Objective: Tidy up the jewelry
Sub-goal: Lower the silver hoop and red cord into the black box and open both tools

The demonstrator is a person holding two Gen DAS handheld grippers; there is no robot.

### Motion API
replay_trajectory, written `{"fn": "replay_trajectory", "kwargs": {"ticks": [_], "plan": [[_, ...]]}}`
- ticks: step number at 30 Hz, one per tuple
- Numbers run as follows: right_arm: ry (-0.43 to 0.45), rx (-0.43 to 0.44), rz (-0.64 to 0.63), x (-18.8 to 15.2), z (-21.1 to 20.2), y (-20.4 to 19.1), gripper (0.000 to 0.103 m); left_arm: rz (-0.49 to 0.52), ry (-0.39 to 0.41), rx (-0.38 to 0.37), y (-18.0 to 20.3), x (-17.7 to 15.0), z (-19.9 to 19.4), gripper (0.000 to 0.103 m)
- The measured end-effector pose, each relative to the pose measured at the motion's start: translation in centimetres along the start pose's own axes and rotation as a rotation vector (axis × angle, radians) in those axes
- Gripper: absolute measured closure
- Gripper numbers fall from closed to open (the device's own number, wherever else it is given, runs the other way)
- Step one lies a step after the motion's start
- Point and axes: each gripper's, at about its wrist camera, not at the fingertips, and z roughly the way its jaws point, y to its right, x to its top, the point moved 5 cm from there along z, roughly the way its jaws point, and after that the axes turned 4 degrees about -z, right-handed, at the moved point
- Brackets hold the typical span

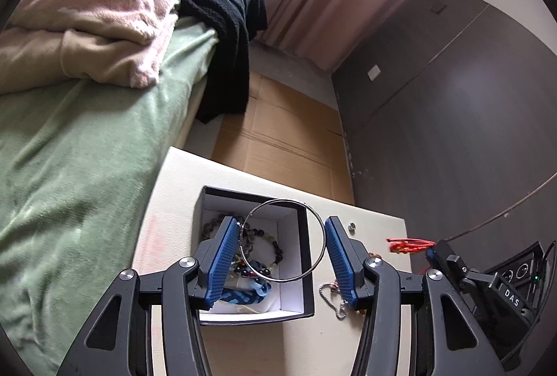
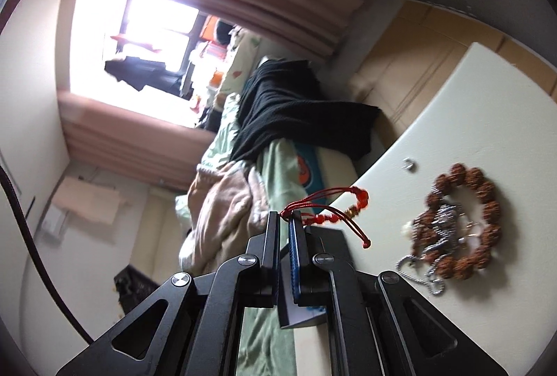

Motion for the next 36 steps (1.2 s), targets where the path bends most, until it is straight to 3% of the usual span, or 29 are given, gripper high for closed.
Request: {"fn": "replay_trajectory", "kwargs": {"ticks": [4,20,27,28,29,30,31,32,36], "plan": [[-0.039,0.007,-0.047,-1.2,1.5,-1.4,0.096,-0.056,-0.016,-0.022,-1.1,0.3,0.2,0.025],[-0.177,0.023,-0.136,-5.0,6.3,-3.7,0.096,-0.150,0.067,0.003,-4.6,2.1,-2.4,0.025],[-0.182,0.053,-0.166,-5.7,8.7,-4.8,0.096,-0.166,0.077,0.000,-5.2,2.4,-2.8,0.025],[-0.194,0.047,-0.162,-5.9,9.1,-4.7,0.093,-0.168,0.079,0.001,-5.3,2.4,-2.9,0.025],[-0.227,0.036,-0.149,-6.1,9.6,-4.3,0.078,-0.167,0.080,0.001,-5.4,2.3,-2.9,0.025],[-0.253,0.024,-0.132,-6.3,9.8,-3.9,0.049,-0.166,0.079,0.002,-5.4,2.3,-2.9,0.025],[-0.258,0.006,-0.110,-6.3,9.7,-3.4,0.039,-0.165,0.078,0.002,-5.3,2.3,-2.9,0.025],[-0.236,-0.010,-0.100,-6.2,9.4,-2.9,0.035,-0.162,0.075,0.002,-5.3,2.3,-2.9,0.025],[-0.224,-0.029,-0.095,-5.4,8.2,-2.4,0.035,-0.150,0.068,-0.003,-4.8,2.1,-2.6,0.025]]}}
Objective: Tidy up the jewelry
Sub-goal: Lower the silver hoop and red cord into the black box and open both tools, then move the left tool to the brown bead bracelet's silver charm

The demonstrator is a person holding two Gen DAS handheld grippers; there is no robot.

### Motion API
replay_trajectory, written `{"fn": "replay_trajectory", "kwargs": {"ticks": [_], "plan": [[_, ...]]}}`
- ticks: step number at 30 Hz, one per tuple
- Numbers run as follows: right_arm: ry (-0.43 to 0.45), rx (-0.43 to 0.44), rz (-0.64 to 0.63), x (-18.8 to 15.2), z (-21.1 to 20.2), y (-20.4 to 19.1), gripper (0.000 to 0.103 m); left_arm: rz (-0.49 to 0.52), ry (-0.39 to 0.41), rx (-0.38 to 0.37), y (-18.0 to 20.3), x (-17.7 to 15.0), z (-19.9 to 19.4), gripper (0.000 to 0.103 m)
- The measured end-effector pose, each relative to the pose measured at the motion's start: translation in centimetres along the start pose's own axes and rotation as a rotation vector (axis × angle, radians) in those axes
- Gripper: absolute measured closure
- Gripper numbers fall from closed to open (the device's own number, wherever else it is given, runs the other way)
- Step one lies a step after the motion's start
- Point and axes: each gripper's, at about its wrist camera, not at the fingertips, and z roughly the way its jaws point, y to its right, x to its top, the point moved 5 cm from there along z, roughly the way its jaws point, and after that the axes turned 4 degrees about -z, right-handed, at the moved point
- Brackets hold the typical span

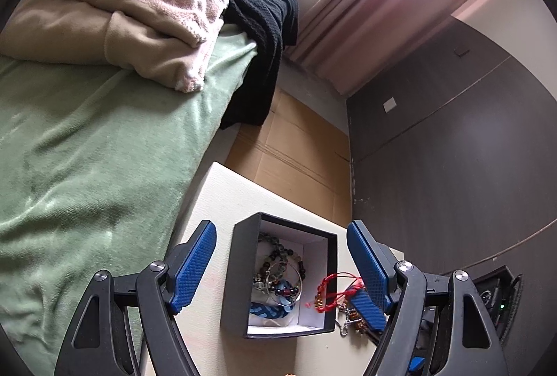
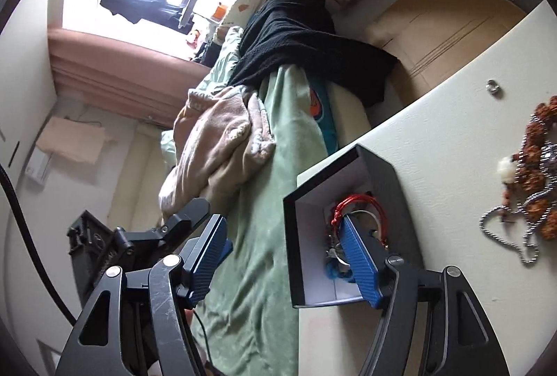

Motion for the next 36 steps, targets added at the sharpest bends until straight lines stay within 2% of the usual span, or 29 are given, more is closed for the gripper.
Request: {"fn": "replay_trajectory", "kwargs": {"ticks": [5,9,12,16,24,31,36], "plan": [[0.000,0.011,-0.023,0.2,-0.8,-0.3,0.035,0.007,-0.010,-0.005,0.6,-0.3,0.5,0.025],[-0.105,0.008,-0.041,-1.0,0.8,-0.6,0.035,0.007,-0.003,-0.001,0.7,-0.4,0.5,0.025],[-0.152,-0.046,-0.056,-1.8,1.4,-0.5,0.035,0.002,-0.001,0.003,0.5,-0.3,0.5,0.025],[-0.114,-0.104,-0.080,-1.3,-0.3,0.0,0.035,0.000,-0.001,0.005,0.4,-0.3,0.5,0.025],[-0.018,-0.221,-0.043,0.6,-4.9,3.1,0.035,0.044,-0.024,0.000,2.0,-1.3,1.4,0.025],[0.046,-0.320,0.001,1.7,-9.1,5.8,0.035,0.109,-0.058,-0.012,4.7,-3.2,2.6,0.025],[0.067,-0.354,0.040,2.0,-11.5,7.8,0.035,0.188,-0.086,-0.026,7.6,-5.4,3.7,0.025]]}}
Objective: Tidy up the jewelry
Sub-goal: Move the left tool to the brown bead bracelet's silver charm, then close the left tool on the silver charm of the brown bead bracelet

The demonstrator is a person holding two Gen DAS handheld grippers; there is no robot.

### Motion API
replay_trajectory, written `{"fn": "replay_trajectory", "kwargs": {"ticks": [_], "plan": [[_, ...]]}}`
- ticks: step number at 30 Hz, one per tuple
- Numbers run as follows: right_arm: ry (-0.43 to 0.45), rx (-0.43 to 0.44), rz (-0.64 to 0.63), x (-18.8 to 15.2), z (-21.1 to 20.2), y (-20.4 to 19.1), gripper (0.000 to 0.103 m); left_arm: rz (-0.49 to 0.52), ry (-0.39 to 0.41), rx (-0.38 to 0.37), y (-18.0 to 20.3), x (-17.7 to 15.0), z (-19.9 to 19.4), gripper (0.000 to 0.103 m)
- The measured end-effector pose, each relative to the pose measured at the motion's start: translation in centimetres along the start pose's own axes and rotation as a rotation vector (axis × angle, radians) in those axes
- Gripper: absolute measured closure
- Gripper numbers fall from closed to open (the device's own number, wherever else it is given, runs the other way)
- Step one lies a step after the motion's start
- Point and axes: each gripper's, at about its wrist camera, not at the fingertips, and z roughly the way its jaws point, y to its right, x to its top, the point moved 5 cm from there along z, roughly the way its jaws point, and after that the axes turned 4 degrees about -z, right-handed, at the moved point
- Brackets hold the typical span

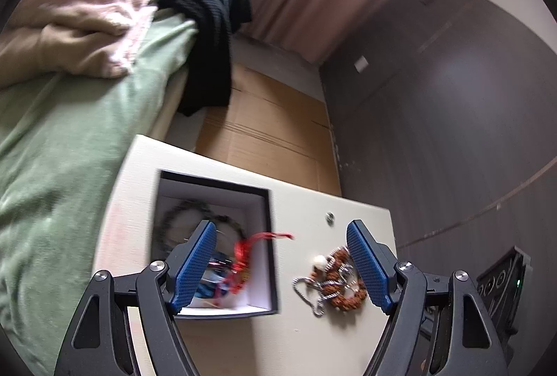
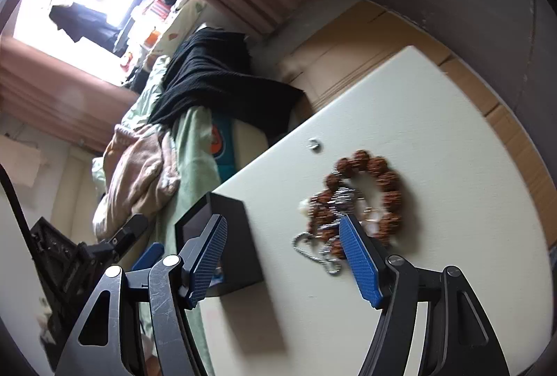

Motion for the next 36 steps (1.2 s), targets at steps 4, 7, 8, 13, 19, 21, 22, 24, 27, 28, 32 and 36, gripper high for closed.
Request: {"fn": "replay_trajectory", "kwargs": {"ticks": [4,7,8,13,19,21,22,24,27,28,32,36], "plan": [[0.000,-0.020,0.033,0.3,-1.0,1.9,0.035,0.056,-0.023,-0.022,2.5,-1.4,1.0,0.025],[0.000,-0.033,0.060,0.6,-1.6,3.2,0.035,0.105,-0.044,-0.036,4.4,-2.5,2.0,0.032],[-0.002,-0.041,0.072,0.6,-1.8,3.7,0.035,0.125,-0.059,-0.038,5.1,-2.9,2.5,0.034],[-0.005,-0.058,0.142,0.9,-2.6,6.4,0.035,0.198,-0.115,-0.034,7.3,-4.7,4.7,0.049],[-0.003,-0.054,0.215,1.4,-3.6,8.9,0.035,0.245,-0.202,-0.022,9.1,-6.2,8.0,0.063],[-0.002,-0.043,0.237,1.6,-3.7,9.4,0.035,0.264,-0.224,0.002,9.5,-6.7,9.1,0.063],[-0.002,-0.035,0.246,1.6,-3.8,9.5,0.035,0.269,-0.232,0.008,9.6,-6.8,9.5,0.065],[0.003,-0.019,0.259,1.9,-4.0,9.6,0.035,0.293,-0.254,0.039,9.9,-7.3,10.5,0.066],[0.005,-0.008,0.275,2.2,-4.0,9.9,0.035,0.319,-0.266,0.084,9.9,-7.7,11.5,0.068],[0.003,-0.002,0.281,2.2,-4.0,9.9,0.035,0.330,-0.271,0.101,10.0,-7.9,11.9,0.068],[-0.004,0.023,0.303,2.3,-3.9,10.2,0.035,0.355,-0.296,0.125,10.6,-8.2,13.0,0.068],[-0.007,0.034,0.315,2.4,-3.9,10.4,0.035,0.360,-0.327,0.141,10.6,-8.3,13.8,0.068]]}}
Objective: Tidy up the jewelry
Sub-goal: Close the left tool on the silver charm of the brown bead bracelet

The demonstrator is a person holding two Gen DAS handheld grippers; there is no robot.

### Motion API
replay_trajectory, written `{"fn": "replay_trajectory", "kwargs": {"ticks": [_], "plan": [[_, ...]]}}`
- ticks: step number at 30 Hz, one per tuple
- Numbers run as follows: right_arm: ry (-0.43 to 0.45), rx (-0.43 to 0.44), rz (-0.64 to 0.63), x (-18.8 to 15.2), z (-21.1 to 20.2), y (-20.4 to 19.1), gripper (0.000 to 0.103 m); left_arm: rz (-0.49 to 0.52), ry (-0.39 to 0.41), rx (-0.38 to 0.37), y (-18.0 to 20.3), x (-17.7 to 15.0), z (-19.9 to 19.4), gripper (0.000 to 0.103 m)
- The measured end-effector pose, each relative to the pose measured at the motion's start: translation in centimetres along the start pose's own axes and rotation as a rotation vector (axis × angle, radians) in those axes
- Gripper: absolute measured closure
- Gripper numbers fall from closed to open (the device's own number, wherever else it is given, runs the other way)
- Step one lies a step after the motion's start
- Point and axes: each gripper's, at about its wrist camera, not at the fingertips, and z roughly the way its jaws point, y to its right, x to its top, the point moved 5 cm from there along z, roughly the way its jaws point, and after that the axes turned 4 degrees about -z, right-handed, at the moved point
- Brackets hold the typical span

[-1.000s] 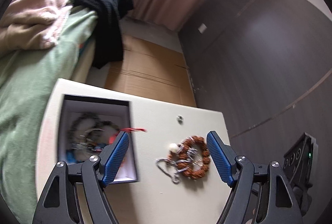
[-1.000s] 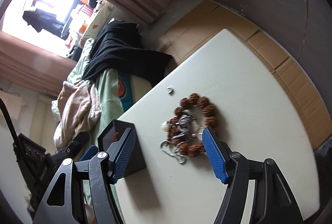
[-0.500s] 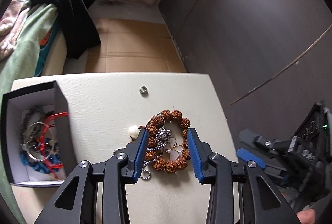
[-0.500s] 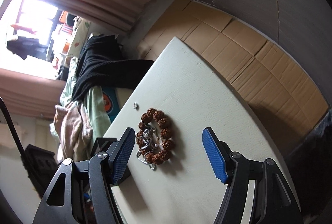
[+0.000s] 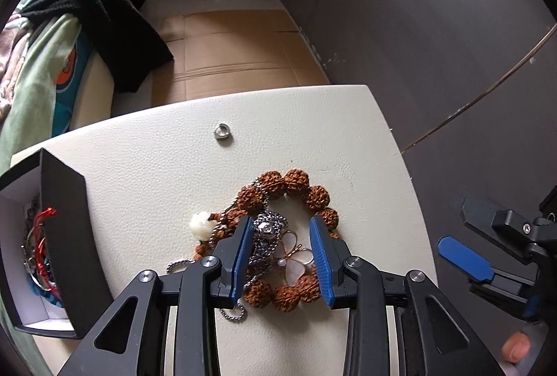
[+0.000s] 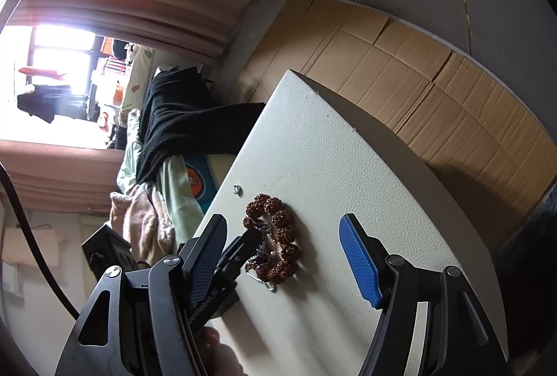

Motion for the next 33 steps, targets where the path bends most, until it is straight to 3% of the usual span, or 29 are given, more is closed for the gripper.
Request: {"fn": "replay_trajectory", "kwargs": {"ticks": [20,28,30,33], "plan": [[-0.023,0.024,0.008,-0.1,0.6,-0.3,0.035,0.068,0.011,0.211,0.3,0.3,0.4,0.068],[-0.028,0.030,0.004,-0.1,0.9,-0.8,0.035,0.066,-0.008,0.163,0.5,-0.3,0.1,0.068],[-0.029,0.030,0.004,0.0,0.9,-0.7,0.035,0.039,-0.046,0.084,0.9,-0.5,0.3,0.069],[-0.032,0.033,0.004,0.0,0.9,-0.8,0.035,0.072,-0.032,0.137,0.9,-0.4,0.6,0.069]]}}
